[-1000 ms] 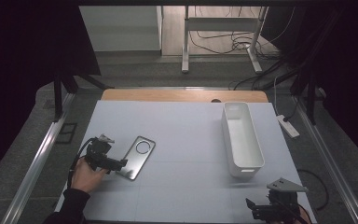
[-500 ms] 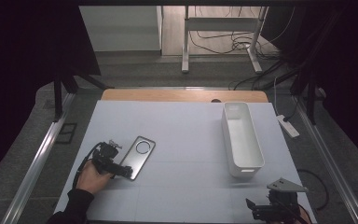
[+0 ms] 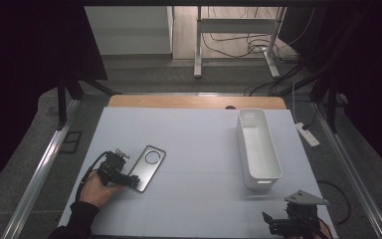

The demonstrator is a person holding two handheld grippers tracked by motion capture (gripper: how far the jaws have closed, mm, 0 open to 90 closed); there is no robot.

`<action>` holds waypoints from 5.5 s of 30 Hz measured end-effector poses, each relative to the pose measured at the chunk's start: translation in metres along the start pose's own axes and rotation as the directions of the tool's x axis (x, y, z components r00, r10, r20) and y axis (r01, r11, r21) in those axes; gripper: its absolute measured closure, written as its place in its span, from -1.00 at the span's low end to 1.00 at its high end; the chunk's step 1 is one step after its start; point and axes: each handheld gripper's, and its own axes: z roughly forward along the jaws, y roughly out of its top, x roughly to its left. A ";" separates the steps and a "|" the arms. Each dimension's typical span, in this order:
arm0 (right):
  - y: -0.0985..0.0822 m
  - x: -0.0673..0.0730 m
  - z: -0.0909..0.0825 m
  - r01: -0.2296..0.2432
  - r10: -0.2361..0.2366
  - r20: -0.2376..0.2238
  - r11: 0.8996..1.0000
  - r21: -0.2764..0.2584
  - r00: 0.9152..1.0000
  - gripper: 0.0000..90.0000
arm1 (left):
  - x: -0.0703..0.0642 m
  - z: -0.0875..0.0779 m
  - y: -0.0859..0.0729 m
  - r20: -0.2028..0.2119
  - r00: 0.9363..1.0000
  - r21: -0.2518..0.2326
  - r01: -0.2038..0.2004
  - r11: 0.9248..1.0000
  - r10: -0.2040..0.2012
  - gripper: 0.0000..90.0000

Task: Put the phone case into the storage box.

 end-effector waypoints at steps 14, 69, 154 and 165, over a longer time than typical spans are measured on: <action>0.000 0.000 0.001 0.002 -0.002 -0.002 1.000 0.004 1.000 -1.00 | 0.010 -0.004 -0.003 0.076 0.994 -0.030 0.079 0.996 -0.077 0.87; 0.000 -0.003 -0.004 -0.012 0.010 -0.055 0.999 -0.034 0.998 -1.00 | -0.034 -0.056 -0.036 0.098 0.995 -0.408 0.046 0.912 -0.006 0.98; 0.086 0.053 0.042 -0.021 -0.028 -0.502 0.996 -0.091 0.864 -1.00 | -0.101 -0.050 -0.026 0.153 0.978 -0.492 -0.049 0.869 0.141 0.98; 0.096 0.063 0.055 -0.060 0.013 -0.563 0.996 -0.065 0.827 -1.00 | -0.111 -0.043 -0.020 0.126 0.979 -0.495 -0.077 0.865 0.160 0.98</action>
